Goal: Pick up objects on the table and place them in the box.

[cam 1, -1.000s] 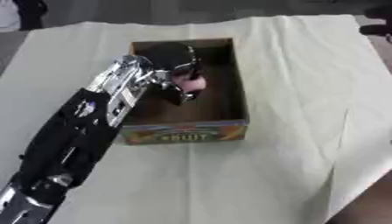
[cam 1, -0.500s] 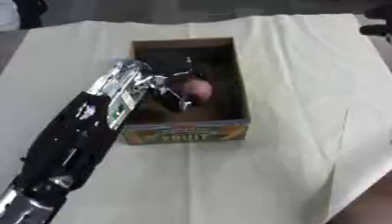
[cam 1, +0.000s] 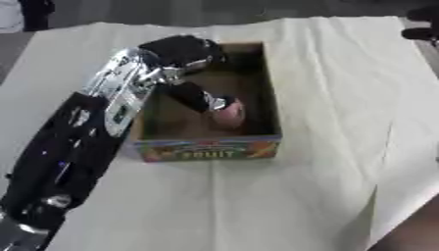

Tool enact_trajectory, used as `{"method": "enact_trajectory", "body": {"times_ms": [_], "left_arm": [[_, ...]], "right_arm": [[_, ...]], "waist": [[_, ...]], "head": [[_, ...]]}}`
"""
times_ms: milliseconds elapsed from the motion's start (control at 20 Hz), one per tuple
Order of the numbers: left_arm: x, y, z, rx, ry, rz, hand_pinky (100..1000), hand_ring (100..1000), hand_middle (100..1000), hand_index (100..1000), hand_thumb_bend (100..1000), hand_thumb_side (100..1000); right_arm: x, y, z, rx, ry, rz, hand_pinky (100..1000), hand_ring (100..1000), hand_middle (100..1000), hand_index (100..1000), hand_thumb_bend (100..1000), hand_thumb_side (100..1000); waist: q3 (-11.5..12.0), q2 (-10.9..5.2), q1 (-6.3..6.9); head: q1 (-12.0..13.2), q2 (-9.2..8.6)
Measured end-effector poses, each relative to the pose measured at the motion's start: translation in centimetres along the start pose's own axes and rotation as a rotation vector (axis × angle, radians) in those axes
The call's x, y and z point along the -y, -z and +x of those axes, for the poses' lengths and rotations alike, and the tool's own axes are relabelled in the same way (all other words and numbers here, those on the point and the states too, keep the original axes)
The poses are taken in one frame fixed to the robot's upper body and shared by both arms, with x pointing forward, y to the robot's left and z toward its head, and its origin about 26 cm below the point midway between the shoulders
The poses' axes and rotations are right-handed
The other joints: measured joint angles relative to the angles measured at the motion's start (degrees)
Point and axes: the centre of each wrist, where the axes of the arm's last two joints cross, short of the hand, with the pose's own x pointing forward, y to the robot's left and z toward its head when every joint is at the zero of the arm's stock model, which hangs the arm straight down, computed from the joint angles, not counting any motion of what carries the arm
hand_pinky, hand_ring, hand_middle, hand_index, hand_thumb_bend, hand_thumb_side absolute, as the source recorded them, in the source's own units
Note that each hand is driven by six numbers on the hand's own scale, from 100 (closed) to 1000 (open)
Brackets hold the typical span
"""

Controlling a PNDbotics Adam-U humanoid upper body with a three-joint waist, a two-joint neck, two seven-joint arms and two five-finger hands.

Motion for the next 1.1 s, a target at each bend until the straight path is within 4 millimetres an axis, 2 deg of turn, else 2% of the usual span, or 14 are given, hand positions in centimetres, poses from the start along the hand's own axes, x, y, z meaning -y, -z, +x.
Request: {"method": "enact_trajectory", "body": {"times_ms": [50, 100, 250, 500, 800, 1000, 1100], "left_arm": [[-0.8, -0.4, -0.2, -0.011, -0.006, 0.039, 758, 718, 715, 868, 150, 678], [-1.5, -0.9, -0.4, -0.022, -0.015, 0.08, 755, 706, 708, 867, 110, 658], [-3.6, -2.4, -0.9, -0.051, -0.05, 0.205, 738, 670, 686, 861, 100, 606], [-5.7, -5.1, -1.3, -0.092, -0.132, 0.404, 703, 637, 659, 844, 100, 606], [-6.7, -9.5, -2.3, -0.175, -0.221, 0.605, 695, 631, 651, 836, 100, 587], [-6.2, -14.8, -1.3, -0.152, -0.449, 0.897, 694, 629, 647, 836, 100, 577], [-5.7, -16.4, -1.3, -0.139, -0.557, 0.997, 689, 623, 640, 832, 100, 580]], "right_arm": [[0.0, 0.0, 0.0, 0.0, 0.0, 0.0, 674, 743, 598, 797, 278, 678], [0.0, 0.0, 0.0, 0.0, 0.0, -0.001, 674, 743, 598, 797, 278, 678], [0.1, 0.0, 0.0, 0.0, -0.002, -0.009, 674, 743, 599, 797, 278, 678], [0.2, 0.0, 0.0, 0.001, -0.003, -0.019, 673, 743, 599, 797, 280, 679], [0.5, -0.1, -0.2, -0.005, -0.012, -0.043, 673, 744, 600, 797, 278, 678], [0.7, -0.1, -0.2, -0.002, -0.02, -0.062, 673, 744, 601, 797, 277, 678], [0.7, -0.1, -0.2, -0.001, -0.023, -0.071, 673, 744, 601, 797, 276, 678]], "waist": [[0.1, -0.03, -0.07], [0.1, -0.11, -0.16], [0.4, -0.35, -0.3], [0.9, -0.43, -0.86], [1.9, -0.79, -1.06], [2.5, -0.84, -1.37], [2.6, -0.94, -1.5]], "head": [[-0.1, 0.02], [-0.2, 0.05], [-0.4, 0.24], [-0.7, 0.87], [-0.6, 1.65], [-0.7, 1.9], [-0.7, 1.98]]}}
